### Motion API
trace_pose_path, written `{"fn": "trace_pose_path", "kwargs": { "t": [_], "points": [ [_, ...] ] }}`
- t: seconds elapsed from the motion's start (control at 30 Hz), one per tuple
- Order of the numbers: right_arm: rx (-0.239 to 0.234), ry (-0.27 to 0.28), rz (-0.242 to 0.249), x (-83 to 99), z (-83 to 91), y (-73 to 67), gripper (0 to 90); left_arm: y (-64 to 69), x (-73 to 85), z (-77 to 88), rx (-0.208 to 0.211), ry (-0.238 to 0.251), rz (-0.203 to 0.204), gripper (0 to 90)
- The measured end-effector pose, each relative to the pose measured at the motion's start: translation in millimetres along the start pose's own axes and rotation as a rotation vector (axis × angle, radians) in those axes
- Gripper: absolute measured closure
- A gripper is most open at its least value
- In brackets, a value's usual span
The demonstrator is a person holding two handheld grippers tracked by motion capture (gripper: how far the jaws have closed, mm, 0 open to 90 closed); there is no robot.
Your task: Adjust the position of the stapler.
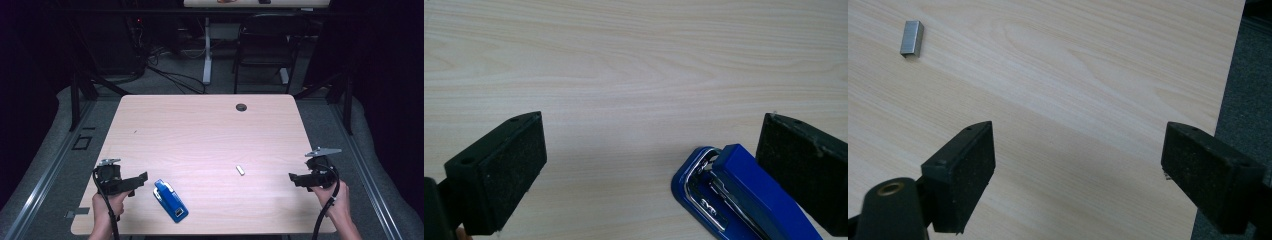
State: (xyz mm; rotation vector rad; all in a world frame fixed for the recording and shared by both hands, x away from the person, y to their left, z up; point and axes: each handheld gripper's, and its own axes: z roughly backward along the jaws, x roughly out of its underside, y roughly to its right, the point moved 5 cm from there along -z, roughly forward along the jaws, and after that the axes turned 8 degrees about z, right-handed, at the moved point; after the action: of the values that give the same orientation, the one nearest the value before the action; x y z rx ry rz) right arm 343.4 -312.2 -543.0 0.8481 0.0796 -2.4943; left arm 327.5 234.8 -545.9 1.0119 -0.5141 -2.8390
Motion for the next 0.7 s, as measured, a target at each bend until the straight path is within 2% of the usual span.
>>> {"fn": "trace_pose_path", "kwargs": {
  "t": [0.17,0.27,0.43,0.5,0.53,0.6,0.63,0.67,0.7],
  "points": [
    [0.004,-0.028,0.014,-0.2,-7.6,1.1,14.5,9.0,5.1,-3.6,0.0,-0.031,-0.027,0.4],
    [0.003,-0.041,0.032,-1.7,-10.5,-0.6,14.8,11.3,6.1,-2.1,-0.006,-0.026,-0.046,1.8],
    [0.007,-0.052,0.052,-4.0,-13.4,-4.1,15.1,11.5,7.5,0.4,0.012,-0.039,-0.039,3.9],
    [0.012,-0.057,0.067,-3.3,-16.0,-6.3,15.2,16.9,8.7,-0.1,0.011,-0.055,-0.083,10.1],
    [0.01,-0.064,0.069,-2.7,-16.6,-6.5,15.2,18.5,9.2,-0.4,0.012,-0.061,-0.096,15.1],
    [0.008,-0.063,0.065,-2.2,-17.1,-6.1,15.3,20.2,10.1,-0.7,0.013,-0.074,-0.111,17.9],
    [0.01,-0.07,0.067,-1.7,-16.9,-5.1,15.4,22.5,11.8,-2.4,0.02,-0.082,-0.146,26.0],
    [0.01,-0.07,0.067,-1.7,-16.9,-5.1,15.4,22.5,11.8,-2.4,0.02,-0.082,-0.146,32.6],
    [0.006,-0.068,0.065,-1.5,-17.3,-4.5,15.5,22.9,13.9,-3.0,0.029,-0.101,-0.171,35.4]
  ]
}}
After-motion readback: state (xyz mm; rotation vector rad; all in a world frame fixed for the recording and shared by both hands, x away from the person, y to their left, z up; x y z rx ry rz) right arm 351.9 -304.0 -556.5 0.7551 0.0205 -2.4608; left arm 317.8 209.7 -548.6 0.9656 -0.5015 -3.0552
